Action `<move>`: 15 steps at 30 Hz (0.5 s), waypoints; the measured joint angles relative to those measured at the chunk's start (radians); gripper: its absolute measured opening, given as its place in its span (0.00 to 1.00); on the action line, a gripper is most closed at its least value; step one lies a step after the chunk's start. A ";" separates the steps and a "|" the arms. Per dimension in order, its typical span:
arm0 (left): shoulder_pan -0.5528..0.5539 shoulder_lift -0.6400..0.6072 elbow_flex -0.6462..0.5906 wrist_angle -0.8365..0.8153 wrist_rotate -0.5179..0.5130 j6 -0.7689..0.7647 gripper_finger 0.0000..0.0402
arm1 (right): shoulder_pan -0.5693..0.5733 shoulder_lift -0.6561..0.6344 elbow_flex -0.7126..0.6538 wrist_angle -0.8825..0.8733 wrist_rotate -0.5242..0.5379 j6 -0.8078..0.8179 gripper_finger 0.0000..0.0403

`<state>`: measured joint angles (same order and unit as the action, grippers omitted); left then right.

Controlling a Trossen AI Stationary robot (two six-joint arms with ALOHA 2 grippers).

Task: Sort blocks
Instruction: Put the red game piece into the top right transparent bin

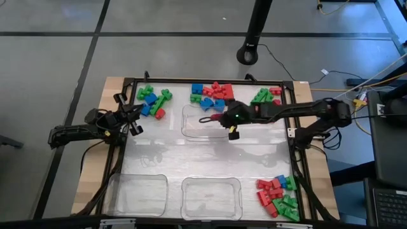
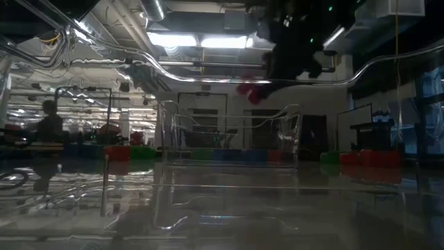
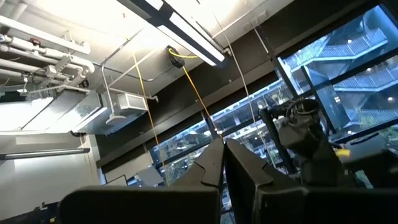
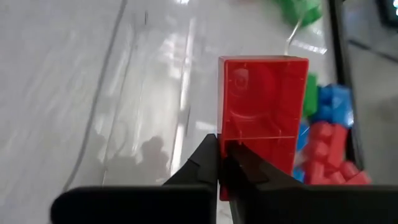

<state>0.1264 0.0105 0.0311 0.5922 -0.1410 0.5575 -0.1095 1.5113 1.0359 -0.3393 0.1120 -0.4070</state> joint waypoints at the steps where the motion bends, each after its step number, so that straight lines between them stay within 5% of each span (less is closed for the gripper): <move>1: 0.000 0.000 0.000 0.000 0.000 0.000 0.01 | -0.002 0.015 0.000 -0.001 0.000 0.012 0.05; 15: 0.000 0.000 0.000 0.000 0.000 0.000 0.01 | -0.002 0.079 0.000 0.002 -0.068 0.044 0.21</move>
<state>0.1265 0.0105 0.0311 0.5922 -0.1410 0.5575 -0.1116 1.5902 1.0355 -0.3378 0.0442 -0.3628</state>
